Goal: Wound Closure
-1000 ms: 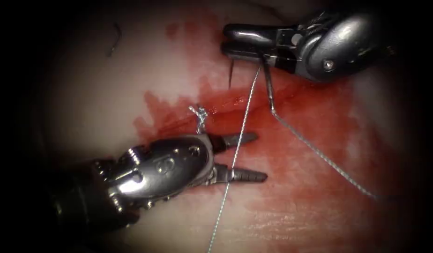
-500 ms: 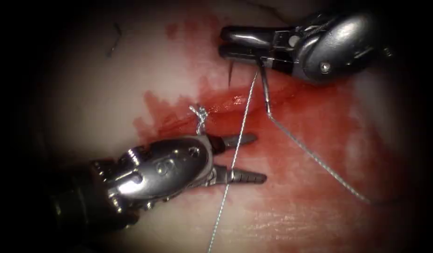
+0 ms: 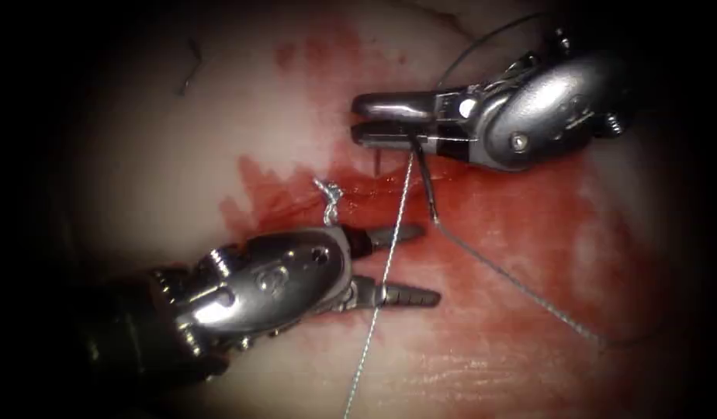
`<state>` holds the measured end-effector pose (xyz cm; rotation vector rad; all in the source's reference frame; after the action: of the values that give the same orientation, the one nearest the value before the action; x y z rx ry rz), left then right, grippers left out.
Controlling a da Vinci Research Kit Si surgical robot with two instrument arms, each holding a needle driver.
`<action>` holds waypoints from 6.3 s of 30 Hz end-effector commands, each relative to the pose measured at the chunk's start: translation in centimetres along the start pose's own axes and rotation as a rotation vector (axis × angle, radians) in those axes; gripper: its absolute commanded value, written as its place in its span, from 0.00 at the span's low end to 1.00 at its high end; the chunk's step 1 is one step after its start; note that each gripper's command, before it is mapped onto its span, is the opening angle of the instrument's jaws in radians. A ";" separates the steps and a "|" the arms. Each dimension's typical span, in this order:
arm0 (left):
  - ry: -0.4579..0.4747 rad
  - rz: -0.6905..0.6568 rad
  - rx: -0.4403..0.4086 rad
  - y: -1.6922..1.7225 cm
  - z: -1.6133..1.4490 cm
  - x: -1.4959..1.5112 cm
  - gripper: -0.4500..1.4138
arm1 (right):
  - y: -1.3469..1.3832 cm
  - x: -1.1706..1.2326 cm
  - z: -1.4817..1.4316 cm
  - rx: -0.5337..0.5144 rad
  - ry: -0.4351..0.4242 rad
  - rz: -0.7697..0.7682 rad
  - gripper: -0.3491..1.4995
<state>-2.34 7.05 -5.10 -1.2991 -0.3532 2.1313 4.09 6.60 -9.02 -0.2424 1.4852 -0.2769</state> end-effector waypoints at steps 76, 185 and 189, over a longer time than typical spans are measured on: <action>-0.098 -0.069 -0.010 -0.03 0.27 -0.37 0.55 | 0.82 -0.64 0.56 0.142 -0.106 1.048 0.00; -0.156 0.694 0.164 -0.13 -0.02 0.28 0.15 | 0.07 -0.58 -0.75 0.043 -0.212 0.976 0.93; -0.170 0.575 0.233 -0.13 0.01 0.15 0.05 | 0.07 -0.58 -0.75 0.041 -0.209 0.976 0.93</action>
<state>-2.30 7.18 -5.15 -1.1646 0.2293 2.6577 3.22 6.86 -8.60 0.4799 1.2286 0.4962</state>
